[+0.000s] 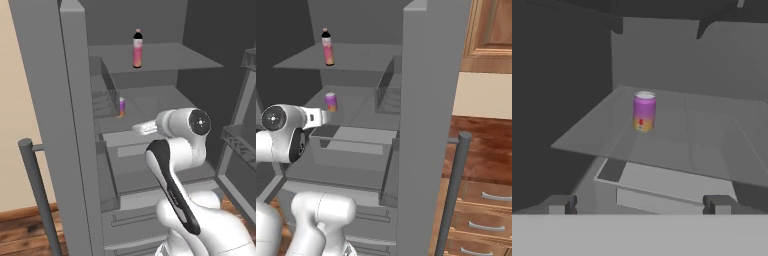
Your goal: Open the fridge, grab two sodas, and place both sodas inside the bowl with ice on the dining counter.
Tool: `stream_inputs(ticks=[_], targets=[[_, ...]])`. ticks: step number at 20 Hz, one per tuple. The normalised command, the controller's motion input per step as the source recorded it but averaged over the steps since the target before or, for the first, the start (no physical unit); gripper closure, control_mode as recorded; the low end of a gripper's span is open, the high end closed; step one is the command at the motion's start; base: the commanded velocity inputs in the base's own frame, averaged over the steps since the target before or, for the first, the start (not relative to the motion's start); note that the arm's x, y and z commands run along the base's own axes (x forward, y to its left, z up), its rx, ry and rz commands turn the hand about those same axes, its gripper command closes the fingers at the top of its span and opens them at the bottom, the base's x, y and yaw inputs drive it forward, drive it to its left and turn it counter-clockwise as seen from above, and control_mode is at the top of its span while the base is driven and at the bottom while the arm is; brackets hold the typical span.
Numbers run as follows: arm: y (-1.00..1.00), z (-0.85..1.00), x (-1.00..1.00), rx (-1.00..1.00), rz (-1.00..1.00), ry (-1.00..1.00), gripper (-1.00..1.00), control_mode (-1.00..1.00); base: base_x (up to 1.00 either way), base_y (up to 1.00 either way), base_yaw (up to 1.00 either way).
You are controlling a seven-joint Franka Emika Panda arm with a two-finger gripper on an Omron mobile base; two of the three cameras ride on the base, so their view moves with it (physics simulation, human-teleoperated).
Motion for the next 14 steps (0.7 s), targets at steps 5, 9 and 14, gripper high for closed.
stream_inputs(ticks=[5,9,14], targets=[[0.1,0.0,0.58,0.0,0.0,0.0,-1.0,-1.0,0.0,0.0,0.0],[0.1,0.0,0.65,0.0,0.0,0.0,-1.0,-1.0,0.0,0.0,0.0],[0.04,0.0,0.64,0.01,0.0,0.0,-1.0,-1.0,0.0,0.0,0.0]])
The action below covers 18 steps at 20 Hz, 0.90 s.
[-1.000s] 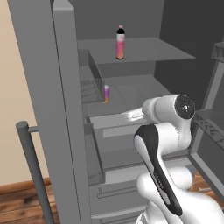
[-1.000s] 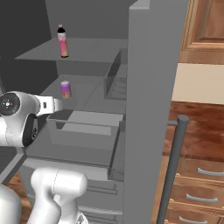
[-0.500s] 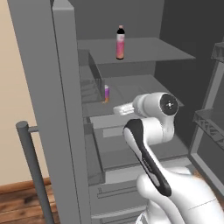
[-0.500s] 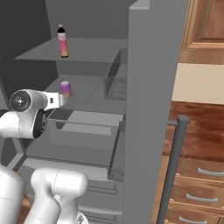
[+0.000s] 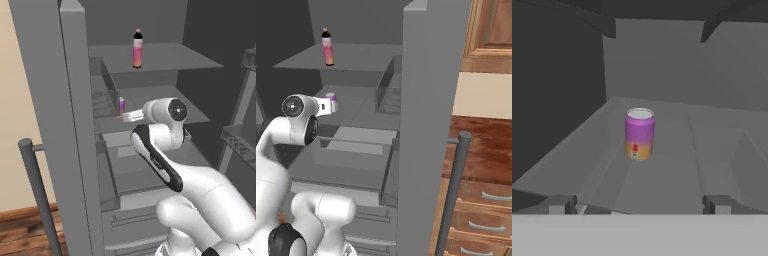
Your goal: Open the fridge, grab two sodas, and place both sodas inside the bowl with ice on the dining counter.
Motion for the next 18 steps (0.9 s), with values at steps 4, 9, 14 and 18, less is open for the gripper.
stream_inputs(ticks=[4,9,14,18], targets=[[0.03,0.0,0.58,0.02,0.0,-0.02,-1.0,-1.0,0.0,0.0,0.0],[0.1,0.0,0.54,0.02,0.0,-0.01,-1.0,-1.0,0.0,0.0,0.0],[0.16,0.0,0.45,0.0,0.0,0.0,-1.0,-1.0,0.0,0.0,0.0],[0.18,-0.02,0.38,0.0,0.0,0.0,-1.0,-1.0,0.0,0.0,0.0]])
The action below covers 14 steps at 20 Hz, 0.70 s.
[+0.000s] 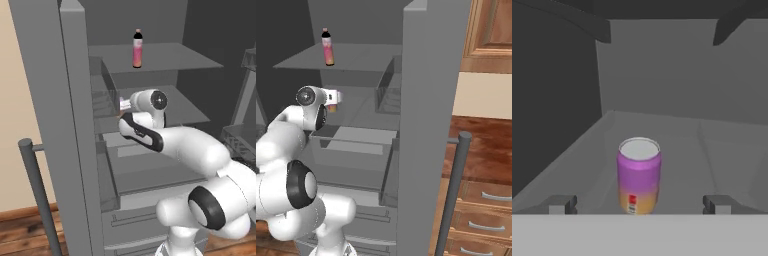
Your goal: Open the fridge, grab two sodas, and place both sodas inside the bowl with ice on the dining counter.
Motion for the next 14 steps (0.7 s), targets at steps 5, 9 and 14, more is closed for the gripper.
stream_inputs(ticks=[5,9,14], targets=[[0.06,-0.03,0.24,0.0,0.0,0.0,-1.0,-1.0,0.0,0.0,0.0],[0.03,-0.03,0.23,0.0,0.0,0.0,-1.0,-1.0,0.0,0.0,0.0],[0.05,-0.07,0.25,0.0,0.0,0.0,-1.0,-1.0,0.0,0.0,0.0]])
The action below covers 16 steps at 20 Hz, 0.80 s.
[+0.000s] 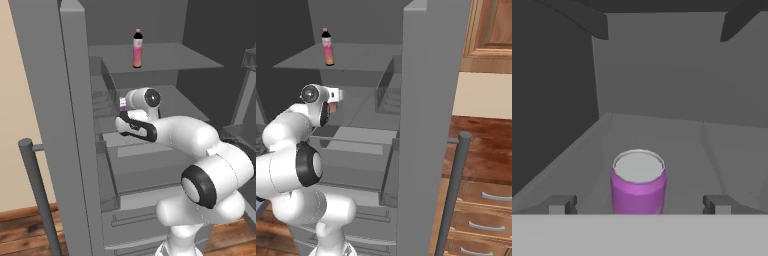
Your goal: Open the fridge, grab two sodas, and place both sodas inside the bowl with ice on the dining counter.
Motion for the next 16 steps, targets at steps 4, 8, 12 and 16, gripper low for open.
stream_inputs(ticks=[4,8,12,16], targets=[[0.07,-0.12,0.24,0.0,0.0,0.0,-1.0,-1.0,0.0,0.0,0.0],[0.09,-0.17,0.21,0.0,0.0,0.0,-1.0,-1.0,0.0,0.0,0.0],[0.08,-0.17,0.21,0.0,0.0,0.0,-1.0,-1.0,0.0,0.0,0.0],[0.06,-0.17,0.21,0.0,0.0,0.0,-1.0,-1.0,0.0,0.0,0.0]])
